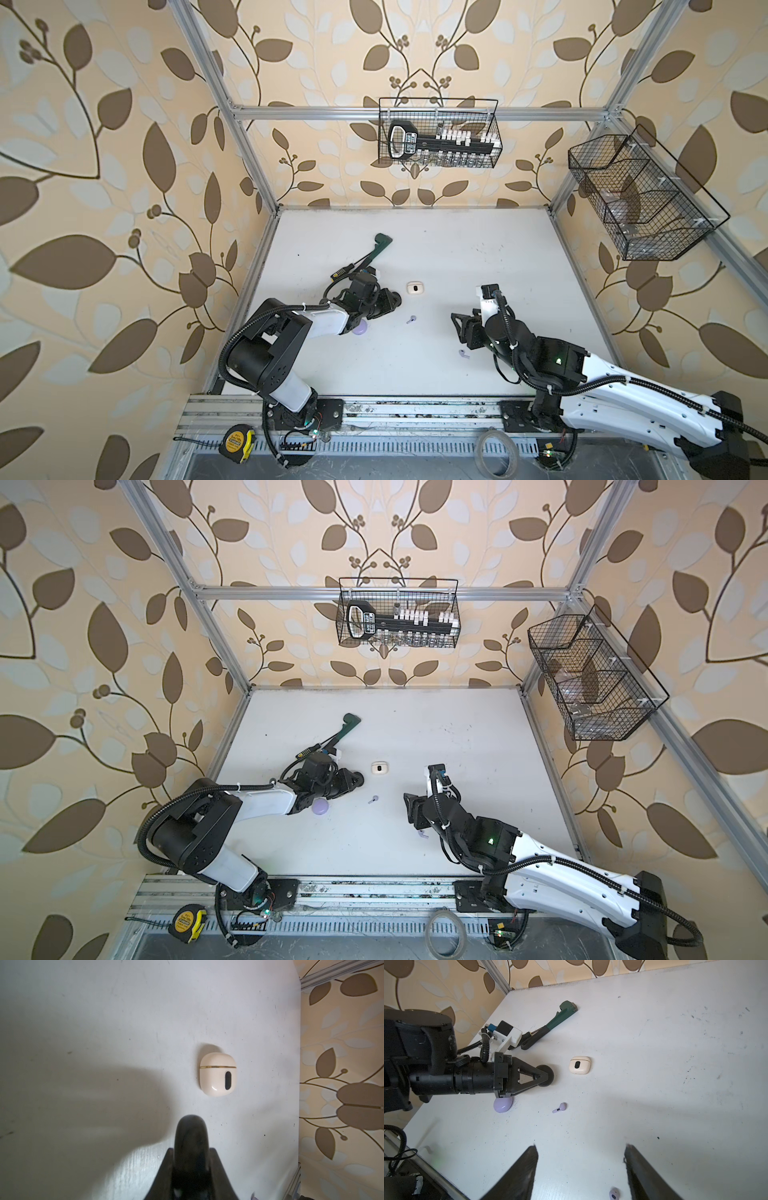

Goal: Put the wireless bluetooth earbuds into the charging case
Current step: 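Set down the black case with the left gripper while the right swings over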

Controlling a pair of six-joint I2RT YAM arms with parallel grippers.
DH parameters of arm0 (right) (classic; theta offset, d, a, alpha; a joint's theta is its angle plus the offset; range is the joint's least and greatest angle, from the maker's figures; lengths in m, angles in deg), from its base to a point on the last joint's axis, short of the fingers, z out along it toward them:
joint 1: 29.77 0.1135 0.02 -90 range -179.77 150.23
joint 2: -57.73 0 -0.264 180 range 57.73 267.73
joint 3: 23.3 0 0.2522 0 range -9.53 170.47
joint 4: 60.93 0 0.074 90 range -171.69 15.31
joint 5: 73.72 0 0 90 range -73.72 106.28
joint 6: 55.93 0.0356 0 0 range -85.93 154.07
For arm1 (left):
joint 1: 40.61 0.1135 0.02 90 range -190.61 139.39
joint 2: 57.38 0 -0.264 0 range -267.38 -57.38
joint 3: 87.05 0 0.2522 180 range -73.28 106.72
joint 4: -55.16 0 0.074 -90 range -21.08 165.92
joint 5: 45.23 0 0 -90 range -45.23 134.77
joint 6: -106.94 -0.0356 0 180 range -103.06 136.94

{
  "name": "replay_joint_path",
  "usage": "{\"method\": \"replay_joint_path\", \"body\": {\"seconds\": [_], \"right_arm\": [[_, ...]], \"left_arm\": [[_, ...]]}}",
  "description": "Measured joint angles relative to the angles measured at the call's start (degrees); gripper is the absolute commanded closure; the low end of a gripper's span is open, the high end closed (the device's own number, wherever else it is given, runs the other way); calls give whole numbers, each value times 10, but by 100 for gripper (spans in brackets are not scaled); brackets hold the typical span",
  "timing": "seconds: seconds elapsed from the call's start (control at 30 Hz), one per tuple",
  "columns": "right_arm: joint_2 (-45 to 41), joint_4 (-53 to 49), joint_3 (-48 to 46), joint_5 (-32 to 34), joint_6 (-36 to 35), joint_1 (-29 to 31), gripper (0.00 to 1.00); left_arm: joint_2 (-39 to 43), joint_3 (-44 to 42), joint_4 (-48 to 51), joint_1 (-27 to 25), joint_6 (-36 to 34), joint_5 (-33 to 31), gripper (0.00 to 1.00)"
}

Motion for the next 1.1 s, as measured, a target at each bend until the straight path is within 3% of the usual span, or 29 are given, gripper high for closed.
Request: {"method": "replay_joint_path", "body": {"seconds": [0.37, 0.4, 0.53, 0.7, 0.93, 1.1], "right_arm": [[17, 0, 0, -16, 7, -6, 31], [17, 0, 0, -17, 8, -6, 30], [17, 1, 0, -20, 9, -6, 27], [16, 2, 0, -21, 16, -6, 17], [18, 45, -2, -48, 11, -8, 13], [43, 111, -3, -54, -8, 18, 11]], "left_arm": [[-62, 41, 5, 0, -3, 6, 100], [-62, 42, 7, 0, -4, 6, 96], [-60, 44, 14, 0, -9, 1, 64], [-43, 46, 36, 0, -22, -10, 36], [14, 44, 99, 0, -37, -40, 11], [132, 42, 179, 0, -44, -79, 6]]}}
